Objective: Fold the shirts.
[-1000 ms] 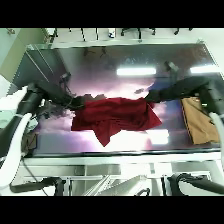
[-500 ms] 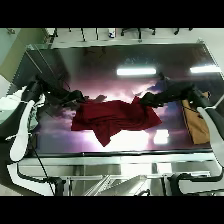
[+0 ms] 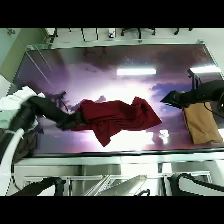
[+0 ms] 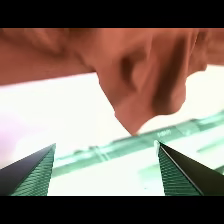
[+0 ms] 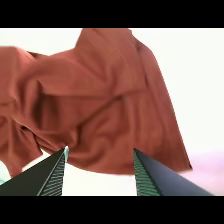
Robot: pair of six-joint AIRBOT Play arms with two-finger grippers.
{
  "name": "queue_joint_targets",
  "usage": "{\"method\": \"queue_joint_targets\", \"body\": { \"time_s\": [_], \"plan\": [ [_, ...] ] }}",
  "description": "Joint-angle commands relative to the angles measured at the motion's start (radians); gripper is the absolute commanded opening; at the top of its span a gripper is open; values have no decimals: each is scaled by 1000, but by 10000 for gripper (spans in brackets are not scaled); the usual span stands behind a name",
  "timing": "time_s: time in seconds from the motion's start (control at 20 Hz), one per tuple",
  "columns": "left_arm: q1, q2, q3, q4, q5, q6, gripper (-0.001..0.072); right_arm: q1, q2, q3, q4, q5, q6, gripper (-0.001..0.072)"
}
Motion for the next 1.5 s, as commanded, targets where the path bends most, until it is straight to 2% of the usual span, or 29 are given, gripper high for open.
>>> {"method": "queue_joint_targets", "body": {
  "time_s": [0.0, 0.2, 0.4, 0.45, 0.55, 0.6, 0.65, 0.7, 0.85, 1.05, 1.25, 1.45],
  "plan": [
    [-123, 74, -286, -138, -298, -9, 703, -16, 8, -65, -14, 10, -15, 475],
    [-266, -24, -310, -189, -451, -9, 703, -16, 8, -73, -11, 10, -15, 475],
    [-340, -178, -184, -185, -479, -8, 703, -16, 8, -73, -11, 9, -15, 475],
    [-341, -210, -151, -185, -471, -8, 684, -16, 8, -73, -11, 9, -15, 475],
    [-324, -245, -101, -163, -441, -8, 376, -16, 8, -73, -11, 8, -15, 475],
    [-315, -252, -78, -141, -417, -8, 181, -15, 8, -73, -11, 9, -15, 475],
    [-305, -249, -63, -132, -401, 0, 60, -13, 8, -73, -11, 9, -15, 475],
    [-293, -237, -55, -133, -389, 11, 14, -8, 8, -73, -11, 10, -15, 475],
    [-251, -135, -48, -132, -370, 37, 14, 18, -2, -73, 12, 40, -15, 476],
    [-152, 32, -50, -132, -302, 52, 14, 109, -64, -73, 118, 163, -14, 484],
    [-48, 155, -103, -132, -302, 53, 14, 231, -179, -72, 117, 254, -14, 484],
    [27, 218, -154, -133, -299, 76, 14, 260, -257, -71, 119, 333, -10, 483]
  ]
}}
